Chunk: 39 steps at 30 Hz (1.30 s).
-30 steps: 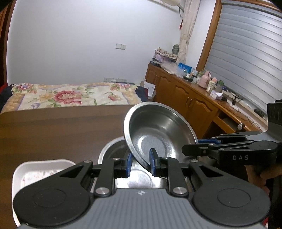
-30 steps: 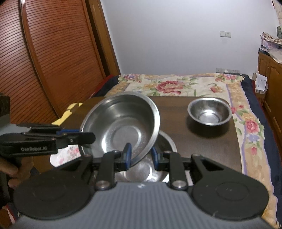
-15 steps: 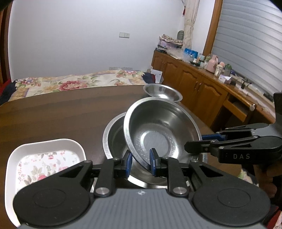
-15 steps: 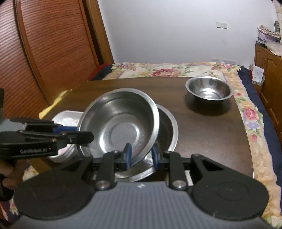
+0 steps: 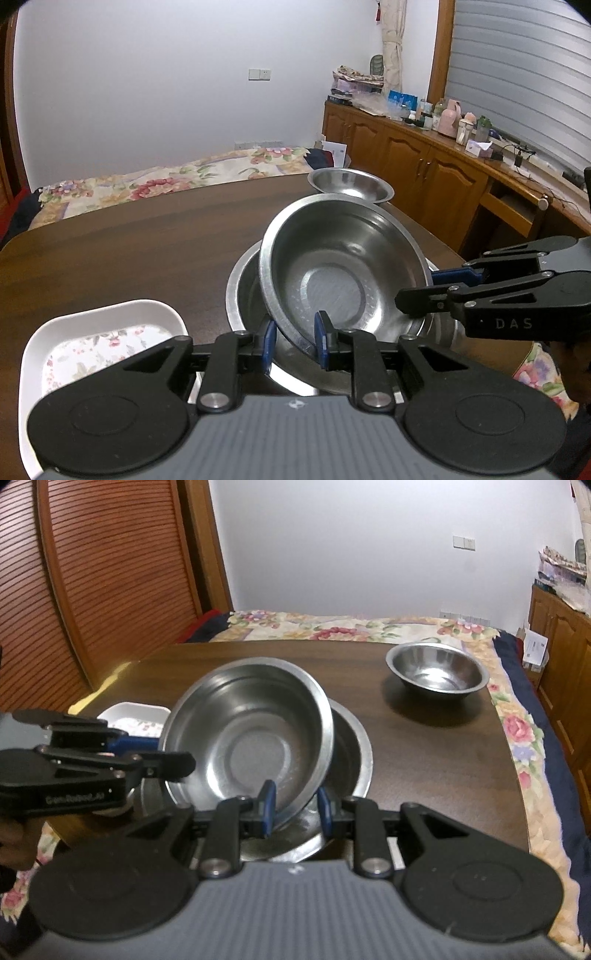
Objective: Organize plates and bowls
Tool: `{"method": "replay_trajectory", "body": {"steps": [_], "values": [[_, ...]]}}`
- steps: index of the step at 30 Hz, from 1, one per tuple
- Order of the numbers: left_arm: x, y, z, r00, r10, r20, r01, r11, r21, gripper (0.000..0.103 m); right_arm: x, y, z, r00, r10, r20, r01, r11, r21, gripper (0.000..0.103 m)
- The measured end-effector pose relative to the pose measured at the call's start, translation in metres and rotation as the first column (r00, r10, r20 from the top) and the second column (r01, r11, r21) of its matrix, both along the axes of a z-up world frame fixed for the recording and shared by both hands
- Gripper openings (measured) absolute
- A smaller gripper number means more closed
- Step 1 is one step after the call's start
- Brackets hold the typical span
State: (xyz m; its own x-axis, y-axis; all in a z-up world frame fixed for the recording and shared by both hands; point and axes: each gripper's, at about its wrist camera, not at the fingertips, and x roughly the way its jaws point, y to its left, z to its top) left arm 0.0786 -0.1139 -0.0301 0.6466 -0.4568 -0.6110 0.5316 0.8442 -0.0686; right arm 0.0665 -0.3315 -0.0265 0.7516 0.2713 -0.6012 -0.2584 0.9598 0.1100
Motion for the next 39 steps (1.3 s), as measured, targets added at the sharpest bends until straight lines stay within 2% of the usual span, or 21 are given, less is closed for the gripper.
{"method": "replay_trajectory", "body": {"steps": [12,25,32,39], "values": [[0.004,-0.001,-0.005,0.999,0.015,0.033,-0.016,0.999,0.033,0.024,0.003,0.007,0.002,1.0,0.012,0.008,-0.011,0.998,-0.06,0.024],[0.006,0.012,-0.004,1.0,0.025,0.019,-0.025,0.999,-0.022,0.02,0.004,0.008,0.006,1.0,0.02,-0.001,-0.02,0.995,-0.096,0.022],[0.005,0.014,0.001,1.0,0.027,0.011,-0.026,0.999,-0.042,0.02,0.009,-0.001,0.009,1.0,0.005,-0.013,-0.006,0.999,-0.04,0.023],[0.004,0.015,0.012,0.999,0.028,0.034,-0.026,0.998,-0.057,0.02,0.006,-0.01,0.019,1.0,-0.006,0.015,0.005,1.0,0.012,0.023]]}}
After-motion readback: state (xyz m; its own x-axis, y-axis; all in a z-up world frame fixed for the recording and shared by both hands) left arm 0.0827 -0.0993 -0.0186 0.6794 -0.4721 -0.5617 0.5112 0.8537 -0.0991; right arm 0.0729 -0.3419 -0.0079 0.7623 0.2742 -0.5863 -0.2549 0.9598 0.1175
